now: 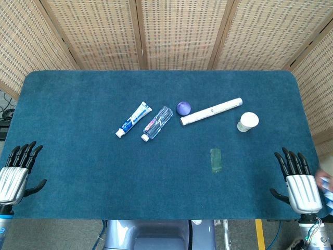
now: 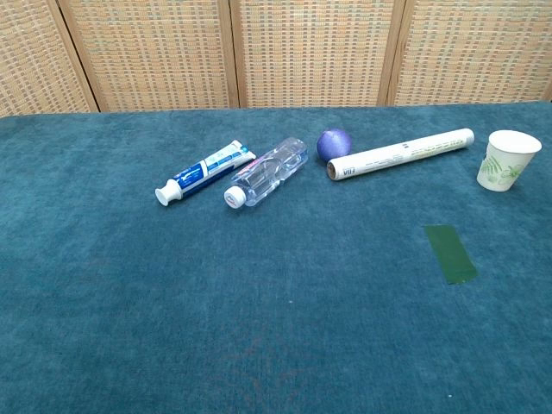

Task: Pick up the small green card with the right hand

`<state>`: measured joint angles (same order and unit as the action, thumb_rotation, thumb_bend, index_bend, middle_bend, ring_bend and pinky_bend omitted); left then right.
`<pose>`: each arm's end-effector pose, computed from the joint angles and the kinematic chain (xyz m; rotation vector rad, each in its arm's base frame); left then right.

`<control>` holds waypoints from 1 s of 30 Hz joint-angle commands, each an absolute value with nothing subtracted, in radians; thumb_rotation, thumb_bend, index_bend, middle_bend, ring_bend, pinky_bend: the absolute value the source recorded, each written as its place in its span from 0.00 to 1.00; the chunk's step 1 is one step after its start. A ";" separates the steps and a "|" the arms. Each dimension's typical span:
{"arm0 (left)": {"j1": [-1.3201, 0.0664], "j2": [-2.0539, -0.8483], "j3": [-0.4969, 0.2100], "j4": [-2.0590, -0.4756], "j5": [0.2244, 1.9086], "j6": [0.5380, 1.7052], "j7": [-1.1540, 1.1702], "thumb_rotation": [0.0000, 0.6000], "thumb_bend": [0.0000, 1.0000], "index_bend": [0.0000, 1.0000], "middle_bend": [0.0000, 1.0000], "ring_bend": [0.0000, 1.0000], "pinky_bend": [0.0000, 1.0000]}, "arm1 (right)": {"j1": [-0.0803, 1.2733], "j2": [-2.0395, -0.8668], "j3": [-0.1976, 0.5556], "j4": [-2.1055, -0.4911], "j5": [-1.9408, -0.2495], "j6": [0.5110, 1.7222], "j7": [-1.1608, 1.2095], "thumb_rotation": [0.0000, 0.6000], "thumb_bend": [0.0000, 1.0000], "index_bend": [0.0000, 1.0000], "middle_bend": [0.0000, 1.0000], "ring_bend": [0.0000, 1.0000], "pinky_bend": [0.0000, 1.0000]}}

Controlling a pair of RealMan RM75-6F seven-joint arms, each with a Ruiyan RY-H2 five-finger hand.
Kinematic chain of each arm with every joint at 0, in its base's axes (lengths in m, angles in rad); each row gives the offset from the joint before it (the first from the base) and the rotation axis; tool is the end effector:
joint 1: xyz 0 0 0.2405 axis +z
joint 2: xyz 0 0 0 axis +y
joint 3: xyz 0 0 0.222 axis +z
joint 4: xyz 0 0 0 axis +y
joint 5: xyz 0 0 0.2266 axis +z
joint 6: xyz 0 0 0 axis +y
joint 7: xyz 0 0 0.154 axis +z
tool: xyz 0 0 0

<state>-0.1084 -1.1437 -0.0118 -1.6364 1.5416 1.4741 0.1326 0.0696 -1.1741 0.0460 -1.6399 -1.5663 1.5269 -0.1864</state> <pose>-0.2723 0.1866 0.1098 -1.4920 -0.8390 -0.8537 -0.2656 -0.1833 0.1123 1.4424 -0.7767 0.8763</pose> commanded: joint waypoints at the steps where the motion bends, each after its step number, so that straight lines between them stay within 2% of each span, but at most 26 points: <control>1: -0.108 -1.143 -0.012 -1.635 1.540 1.473 0.131 1.00 0.24 0.00 0.00 0.00 0.00 | 0.070 -1.175 0.046 -1.640 -1.567 1.526 -0.187 1.00 0.13 0.00 0.00 0.00 0.00; 30: -0.108 -1.136 -0.009 -1.637 1.544 1.472 0.109 1.00 0.24 0.00 0.00 0.00 0.00 | 0.081 -1.213 0.034 -1.678 -1.608 1.516 -0.273 1.00 0.13 0.00 0.00 0.00 0.00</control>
